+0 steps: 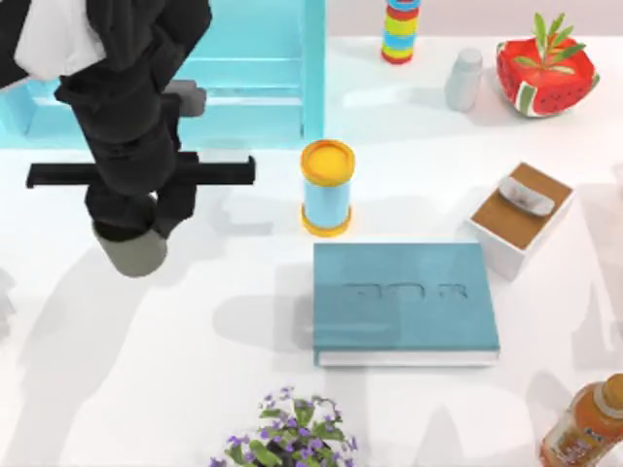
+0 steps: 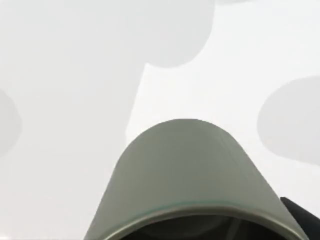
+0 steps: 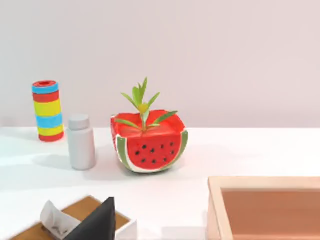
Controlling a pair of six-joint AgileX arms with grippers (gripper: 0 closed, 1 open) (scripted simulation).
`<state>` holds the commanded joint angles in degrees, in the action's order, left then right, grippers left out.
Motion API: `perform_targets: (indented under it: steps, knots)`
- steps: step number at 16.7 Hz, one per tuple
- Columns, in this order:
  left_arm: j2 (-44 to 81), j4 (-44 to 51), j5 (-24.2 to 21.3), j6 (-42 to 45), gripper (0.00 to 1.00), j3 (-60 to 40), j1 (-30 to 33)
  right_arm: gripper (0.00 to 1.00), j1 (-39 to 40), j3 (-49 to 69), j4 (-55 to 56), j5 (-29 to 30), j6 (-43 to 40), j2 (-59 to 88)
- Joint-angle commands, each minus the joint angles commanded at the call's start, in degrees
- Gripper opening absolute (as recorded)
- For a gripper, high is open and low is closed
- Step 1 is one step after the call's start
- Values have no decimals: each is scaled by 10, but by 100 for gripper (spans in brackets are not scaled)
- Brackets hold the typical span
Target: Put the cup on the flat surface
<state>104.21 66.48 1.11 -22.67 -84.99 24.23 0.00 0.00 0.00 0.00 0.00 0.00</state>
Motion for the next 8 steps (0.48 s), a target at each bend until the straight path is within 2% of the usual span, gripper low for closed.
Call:
perform_targets:
  steps: [5,8]
  knots:
    - [13,-92,-2,9,0,80,-12,100,0,0,0,0,0,0]
    - [17,-105,-3,11,0,95,-13,100,0,0,0,0,0,0]
